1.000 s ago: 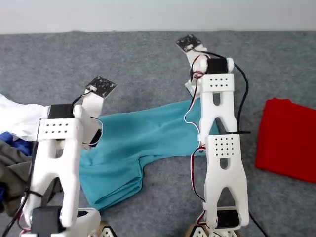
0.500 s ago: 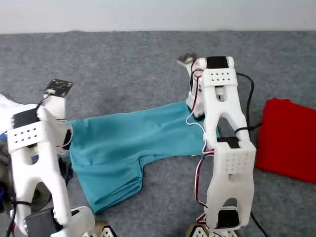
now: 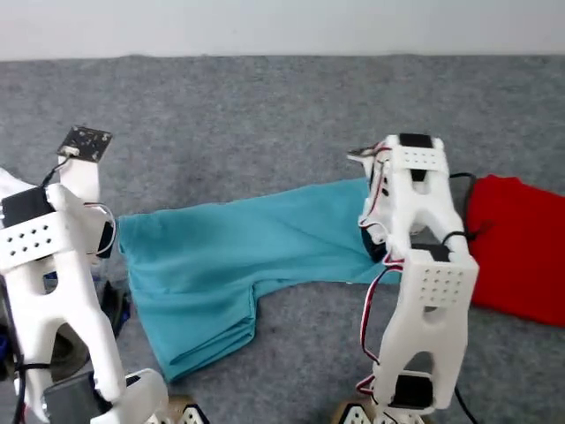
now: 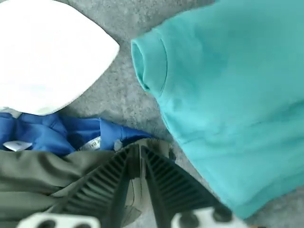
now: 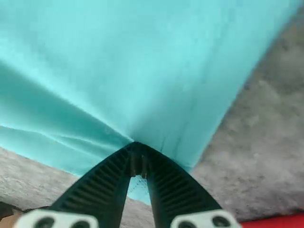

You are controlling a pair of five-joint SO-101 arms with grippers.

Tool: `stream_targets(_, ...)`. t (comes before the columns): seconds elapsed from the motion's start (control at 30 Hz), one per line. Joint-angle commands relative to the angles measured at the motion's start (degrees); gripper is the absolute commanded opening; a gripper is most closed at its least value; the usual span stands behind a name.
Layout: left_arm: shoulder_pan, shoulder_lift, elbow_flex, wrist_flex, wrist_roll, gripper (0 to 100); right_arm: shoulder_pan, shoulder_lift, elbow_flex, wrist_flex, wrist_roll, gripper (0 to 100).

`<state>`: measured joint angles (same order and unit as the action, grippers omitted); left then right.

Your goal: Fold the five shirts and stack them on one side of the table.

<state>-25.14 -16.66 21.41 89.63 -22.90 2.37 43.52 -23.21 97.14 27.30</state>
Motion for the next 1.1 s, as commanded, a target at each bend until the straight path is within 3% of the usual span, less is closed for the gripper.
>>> stream_targets(0.0,-0.2,-2.5,-2.0,2.0,-2.6,2,2.2,-1.3,-5.6,2.6,0.4,2.0)
stream_targets(0.33,-1.5,-2.8,-2.2,3.0,-2.7,2,-9.1,-15.3,-8.8,5.8,-3.3,2.0)
stream_targets(0.6,-14.5,-8.4,-3.4,3.5,-5.1,2,-23.2,-26.8,4.3,5.6,-3.2,2.0)
stream_targets(1.07,-36.3,-2.9,-3.7,0.7,-12.4,2,-52.8,-17.1,4.7,0.0,-6.4,2.0)
